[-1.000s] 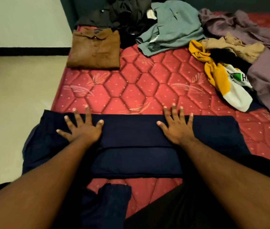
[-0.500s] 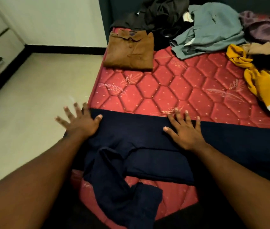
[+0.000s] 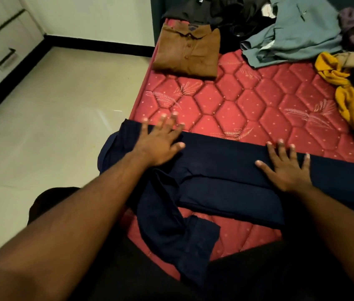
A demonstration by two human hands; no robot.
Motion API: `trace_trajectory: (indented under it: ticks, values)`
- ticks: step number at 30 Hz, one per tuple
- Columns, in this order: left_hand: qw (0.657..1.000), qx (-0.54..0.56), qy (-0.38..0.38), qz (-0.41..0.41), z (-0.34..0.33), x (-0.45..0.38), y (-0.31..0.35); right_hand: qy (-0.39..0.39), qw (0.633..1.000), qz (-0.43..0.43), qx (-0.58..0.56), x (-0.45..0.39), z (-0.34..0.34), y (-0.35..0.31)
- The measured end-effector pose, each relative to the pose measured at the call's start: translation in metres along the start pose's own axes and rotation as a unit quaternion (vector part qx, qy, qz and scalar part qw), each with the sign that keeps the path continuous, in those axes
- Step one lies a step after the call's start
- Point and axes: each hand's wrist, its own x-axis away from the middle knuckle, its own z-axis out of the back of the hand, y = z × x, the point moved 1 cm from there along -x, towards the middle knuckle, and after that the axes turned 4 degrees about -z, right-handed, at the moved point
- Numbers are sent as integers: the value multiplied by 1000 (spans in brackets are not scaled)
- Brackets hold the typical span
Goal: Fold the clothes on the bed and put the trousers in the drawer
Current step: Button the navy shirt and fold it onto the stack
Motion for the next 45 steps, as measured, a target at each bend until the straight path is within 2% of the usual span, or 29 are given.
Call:
trace_trajectory:
  ticks: [2, 4, 5, 6, 8, 10, 11, 12, 14, 15, 17, 18, 19, 20, 23, 27, 28, 29, 30, 31, 33, 35, 36, 37, 38, 39, 41, 43, 45]
  values:
    - [996, 49, -54, -46, -16, 6, 12, 12, 996, 87, -17, 12, -1, -54]
    - [997, 48, -65, -7, -34, 15, -2, 4, 982, 189, -14, 33, -17, -100]
    - [997, 47, -53, 24, -37, 19, -16, 2, 978, 210, 1, 39, -22, -105]
    - [996, 52, -44, 54, -38, 27, -28, 0, 979, 203, 1, 42, -23, -93]
    - [991, 62, -32, 114, -33, 42, -55, 4, 993, 114, -23, 32, -17, -46]
    - [985, 64, -25, 159, -30, 60, -69, -66, 995, -17, -67, 27, -3, -4]
    - [981, 66, 1, 180, -30, 68, -69, -87, 992, -51, -74, 25, 4, 2]
    - [977, 75, 44, 197, -33, 75, -65, -78, 994, -50, -66, 26, 6, -2]
    - [957, 140, 141, 212, -36, 91, -47, -8, 998, 25, -65, 43, 6, -38]
    - [943, 185, 185, 205, -36, 96, -41, 28, 990, 103, -97, 56, 6, -62]
    - [917, 255, 258, 167, -34, 104, -35, 63, 938, 300, -161, 95, 5, -110]
    - [907, 270, 291, 137, -33, 110, -36, 79, 910, 369, -169, 117, -1, -131]
    - [903, 279, 308, 109, -34, 113, -38, 86, 899, 389, -183, 132, -7, -144]
    - [903, 282, 312, 89, -36, 116, -39, 63, 905, 366, -207, 143, -11, -152]
    - [918, 276, 280, 57, -49, 120, -38, -50, 926, 243, -285, 152, -14, -155]
    - [911, 334, 225, 85, -53, 121, -32, -88, 932, 334, -114, 160, -8, -151]
    - [914, 331, 218, 91, -53, 121, -32, -98, 924, 354, -105, 166, -9, -152]
    - [916, 330, 209, 95, -54, 121, -32, -132, 906, 367, -165, 172, -7, -155]
    - [916, 332, 199, 102, -55, 120, -33, -177, 870, 356, -291, 179, 3, -157]
    - [917, 336, 187, 107, -55, 120, -34, -204, 815, 309, -445, 182, 18, -158]
    - [921, 339, 156, 111, -58, 120, -38, -173, 681, 145, -696, 172, 43, -147]
    - [938, 310, 118, 99, -60, 119, -40, -85, 557, -8, -826, 151, 60, -120]
    - [945, 297, 101, 96, -60, 118, -41, -65, 503, -58, -860, 139, 60, -102]
    - [945, 298, 96, 99, -59, 118, -40, -79, 458, -100, -880, 132, 58, -86]
    - [940, 308, 105, 106, -56, 118, -38, -104, 440, -140, -881, 130, 55, -73]
    - [935, 313, 121, 113, -50, 118, -35, -133, 442, -166, -871, 131, 52, -63]
    - [947, 263, 150, 106, -37, 121, -23, -151, 486, -196, -838, 132, 46, -52]
    - [965, 185, 173, 62, -25, 119, -6, -132, 524, -212, -814, 130, 43, -47]
    - [982, 102, 157, 10, -18, 113, 9, -107, 577, -230, -776, 125, 41, -46]
